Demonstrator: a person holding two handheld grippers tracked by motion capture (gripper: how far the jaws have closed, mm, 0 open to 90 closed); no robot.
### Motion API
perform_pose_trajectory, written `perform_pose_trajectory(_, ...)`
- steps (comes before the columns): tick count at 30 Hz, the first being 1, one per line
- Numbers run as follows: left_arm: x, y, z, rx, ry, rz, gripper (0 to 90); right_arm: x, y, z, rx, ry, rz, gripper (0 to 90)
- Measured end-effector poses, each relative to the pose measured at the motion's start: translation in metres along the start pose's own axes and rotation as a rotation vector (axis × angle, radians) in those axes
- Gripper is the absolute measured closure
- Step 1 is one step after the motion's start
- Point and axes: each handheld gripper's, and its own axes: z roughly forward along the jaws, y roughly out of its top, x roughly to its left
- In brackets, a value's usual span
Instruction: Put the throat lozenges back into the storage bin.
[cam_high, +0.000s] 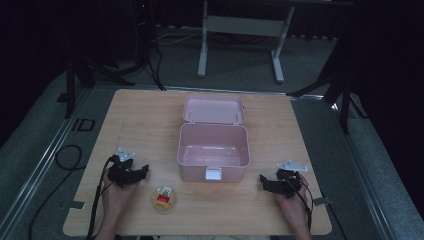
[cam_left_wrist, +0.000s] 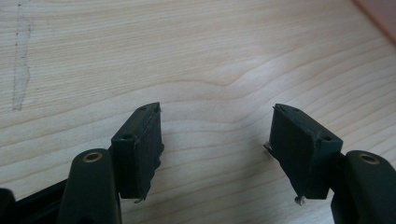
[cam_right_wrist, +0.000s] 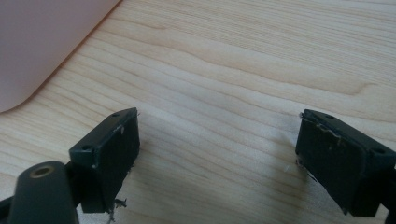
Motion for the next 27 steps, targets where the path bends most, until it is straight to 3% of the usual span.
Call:
perform_pose_trajectory(7, -0.001, 0.002, -0.005, -0.019, -0.014, 0.005, 35.5, 0.000, 0.000, 0.000, 0.000, 0.000, 0.000, 13.4)
perform_pose_trajectory(16, -0.018, 0.010, -0.020, -0.023, -0.002, 0.082, 35.5, 0.000, 0.000, 0.000, 0.000, 0.000, 0.000, 13.4)
perform_pose_trajectory(20, -0.020, 0.013, -0.023, -0.010, 0.003, 0.091, 35.5, 0.000, 0.000, 0.000, 0.000, 0.000, 0.000, 13.4)
perform_pose_trajectory(27, -0.016, 0.020, -0.040, -0.021, -0.028, 0.101, 35.3, 0.000, 0.000, 0.000, 0.000, 0.000, -0.001, 13.4)
